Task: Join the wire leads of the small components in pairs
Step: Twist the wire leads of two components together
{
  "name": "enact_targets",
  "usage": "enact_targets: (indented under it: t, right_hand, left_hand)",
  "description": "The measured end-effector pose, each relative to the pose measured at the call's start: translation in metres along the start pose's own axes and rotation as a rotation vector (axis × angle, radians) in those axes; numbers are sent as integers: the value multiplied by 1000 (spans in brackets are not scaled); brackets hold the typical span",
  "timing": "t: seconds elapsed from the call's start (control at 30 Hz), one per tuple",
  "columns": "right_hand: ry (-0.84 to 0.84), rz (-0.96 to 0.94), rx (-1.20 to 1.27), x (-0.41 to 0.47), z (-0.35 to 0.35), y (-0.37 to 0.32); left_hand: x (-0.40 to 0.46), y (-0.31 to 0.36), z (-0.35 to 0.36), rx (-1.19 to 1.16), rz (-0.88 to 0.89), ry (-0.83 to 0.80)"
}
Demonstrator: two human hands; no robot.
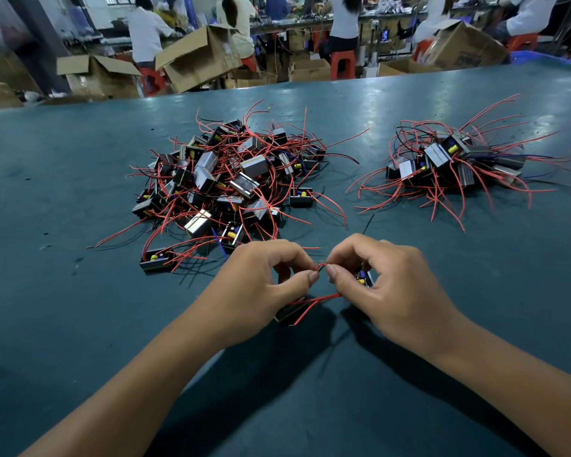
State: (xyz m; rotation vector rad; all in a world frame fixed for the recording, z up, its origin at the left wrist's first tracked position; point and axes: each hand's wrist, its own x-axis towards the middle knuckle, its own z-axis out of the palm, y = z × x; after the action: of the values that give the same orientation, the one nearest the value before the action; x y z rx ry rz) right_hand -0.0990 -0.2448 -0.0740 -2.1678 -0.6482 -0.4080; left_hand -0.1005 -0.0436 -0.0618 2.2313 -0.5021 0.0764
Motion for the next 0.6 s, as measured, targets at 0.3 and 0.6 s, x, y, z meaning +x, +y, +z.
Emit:
enact_targets:
  t: [0.3,0.6]
  right_hand:
    - [-59,-30,-42,2,-7,0]
    - [409,341,385,16,-2,11]
  left_hand:
    - [-1,0,-9,-46,-42,-76]
    - [5,-9,-9,-16,-102,125]
